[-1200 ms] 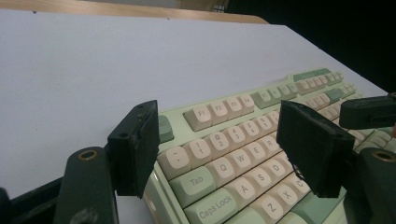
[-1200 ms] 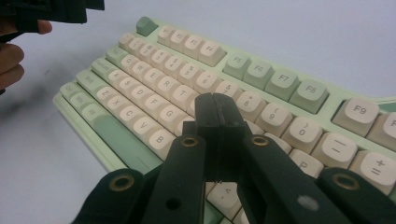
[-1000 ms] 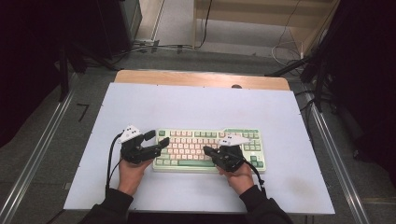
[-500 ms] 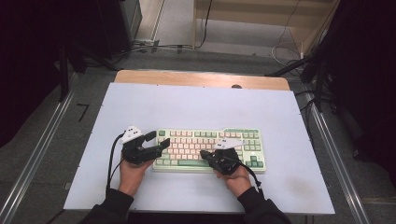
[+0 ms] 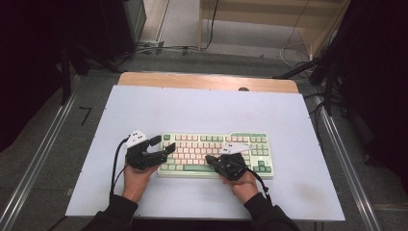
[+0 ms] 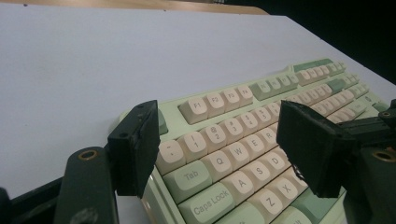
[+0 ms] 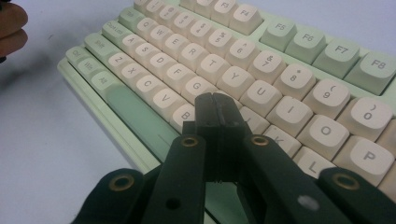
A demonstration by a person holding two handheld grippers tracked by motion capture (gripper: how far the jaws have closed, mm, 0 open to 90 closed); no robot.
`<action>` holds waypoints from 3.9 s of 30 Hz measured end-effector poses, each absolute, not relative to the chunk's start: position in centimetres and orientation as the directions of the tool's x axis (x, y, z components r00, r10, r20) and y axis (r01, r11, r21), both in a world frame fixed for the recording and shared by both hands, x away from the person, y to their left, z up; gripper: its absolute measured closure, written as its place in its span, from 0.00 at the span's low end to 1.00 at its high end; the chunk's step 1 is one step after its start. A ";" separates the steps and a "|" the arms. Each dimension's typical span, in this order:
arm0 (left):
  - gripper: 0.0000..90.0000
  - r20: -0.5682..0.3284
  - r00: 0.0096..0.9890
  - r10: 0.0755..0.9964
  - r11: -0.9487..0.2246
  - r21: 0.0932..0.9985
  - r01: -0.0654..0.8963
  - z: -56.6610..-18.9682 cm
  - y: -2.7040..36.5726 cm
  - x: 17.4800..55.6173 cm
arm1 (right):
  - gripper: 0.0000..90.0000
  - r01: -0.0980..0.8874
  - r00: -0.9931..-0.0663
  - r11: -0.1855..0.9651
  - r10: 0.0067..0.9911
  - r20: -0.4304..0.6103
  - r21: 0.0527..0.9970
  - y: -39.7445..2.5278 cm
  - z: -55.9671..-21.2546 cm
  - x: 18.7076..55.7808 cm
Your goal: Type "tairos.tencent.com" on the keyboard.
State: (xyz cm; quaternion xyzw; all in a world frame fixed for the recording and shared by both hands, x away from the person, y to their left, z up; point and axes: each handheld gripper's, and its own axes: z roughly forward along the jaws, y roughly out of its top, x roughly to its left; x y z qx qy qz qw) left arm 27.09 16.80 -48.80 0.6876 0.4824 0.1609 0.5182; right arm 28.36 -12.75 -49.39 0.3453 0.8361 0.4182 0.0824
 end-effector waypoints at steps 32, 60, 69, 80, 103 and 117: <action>0.35 -0.207 0.444 0.872 -0.033 0.880 0.474 -48.1 17.1 26.5 | 0.29 0.517 -0.655 0.261 0.734 0.181 0.815 -16.3 -46.8 29.2; 0.58 -0.238 0.567 0.788 -0.053 0.892 0.448 -48.4 16.5 25.2 | 0.29 0.531 -0.672 0.287 0.715 0.190 0.797 -16.4 -47.4 29.2; 1.00 -0.254 0.615 0.747 -0.087 0.878 0.470 -48.6 16.1 25.7 | 0.30 0.530 -0.669 0.285 0.719 0.188 0.798 -16.6 -47.2 29.2; 1.00 -0.207 0.675 0.709 -0.211 0.850 0.482 -49.0 13.2 26.1 | 0.30 0.531 -0.670 0.288 0.719 0.186 0.797 -16.6 -47.3 29.4; 1.00 -0.194 0.684 0.704 -0.285 0.804 0.522 -49.6 10.6 26.7 | 0.31 0.534 -0.675 0.304 0.715 0.182 0.789 -16.3 -47.6 29.3; 0.41 -0.239 0.538 0.808 -0.044 0.887 0.460 -48.2 13.6 27.0 | 0.31 0.537 -0.672 0.301 0.718 0.183 0.788 -16.4 -47.6 29.1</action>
